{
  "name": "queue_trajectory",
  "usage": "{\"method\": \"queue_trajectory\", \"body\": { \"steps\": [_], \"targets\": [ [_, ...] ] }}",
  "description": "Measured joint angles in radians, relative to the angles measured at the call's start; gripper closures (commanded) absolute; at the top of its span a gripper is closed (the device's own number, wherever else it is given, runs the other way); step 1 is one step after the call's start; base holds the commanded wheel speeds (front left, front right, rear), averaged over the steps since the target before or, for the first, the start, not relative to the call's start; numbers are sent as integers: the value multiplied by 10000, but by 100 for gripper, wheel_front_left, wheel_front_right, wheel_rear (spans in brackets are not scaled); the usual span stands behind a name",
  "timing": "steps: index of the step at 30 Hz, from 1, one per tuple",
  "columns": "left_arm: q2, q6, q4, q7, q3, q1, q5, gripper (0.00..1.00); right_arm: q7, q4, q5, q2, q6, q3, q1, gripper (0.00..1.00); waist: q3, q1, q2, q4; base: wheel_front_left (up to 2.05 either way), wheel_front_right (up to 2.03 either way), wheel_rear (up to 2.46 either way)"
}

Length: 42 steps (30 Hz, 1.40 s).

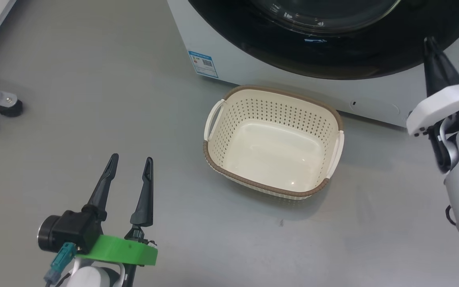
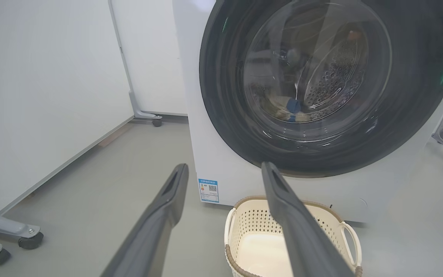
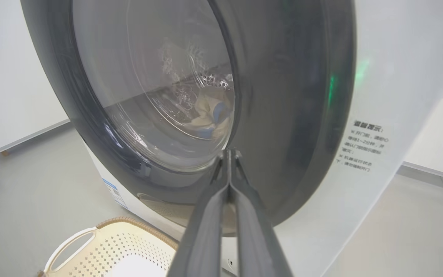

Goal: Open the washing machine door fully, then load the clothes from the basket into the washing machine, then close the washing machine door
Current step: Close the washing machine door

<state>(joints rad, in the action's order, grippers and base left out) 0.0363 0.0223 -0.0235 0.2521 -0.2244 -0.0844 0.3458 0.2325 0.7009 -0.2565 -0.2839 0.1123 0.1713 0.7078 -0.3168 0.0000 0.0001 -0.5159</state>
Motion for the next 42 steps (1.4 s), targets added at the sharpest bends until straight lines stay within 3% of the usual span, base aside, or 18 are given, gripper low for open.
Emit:
{"method": "queue_trajectory", "body": {
  "steps": [4,6,8,10,11,28,42],
  "targets": [
    [13,4,-54,0,54,20,-128,0,105,-90,-107,257,8,8,-680,99,243,0,0,311,0,0,0],
    [63,4,-92,0,123,29,-167,0,107,-192,-173,397,8,10,-955,69,372,0,0,482,0,0,0],
    [123,4,-159,0,244,48,-215,0,109,-284,-215,523,8,8,-1194,54,499,0,0,661,0,0,0],
    [153,4,-249,0,318,94,-217,0,111,-382,-291,679,8,8,-1459,5,628,0,0,856,0,0,0],
    [165,4,-267,0,355,152,-217,0,111,-418,-313,755,8,13,-1579,0,693,0,0,961,0,0,0],
    [412,102,-535,0,625,720,-207,0,196,-1858,-497,1321,-27,-286,-3382,0,1633,0,0,2627,0,0,0],
    [500,180,-715,0,784,1057,-199,0,196,-3373,-522,1672,-359,-581,-5283,0,2312,-1,0,3593,0,0,0]
  ]
}}
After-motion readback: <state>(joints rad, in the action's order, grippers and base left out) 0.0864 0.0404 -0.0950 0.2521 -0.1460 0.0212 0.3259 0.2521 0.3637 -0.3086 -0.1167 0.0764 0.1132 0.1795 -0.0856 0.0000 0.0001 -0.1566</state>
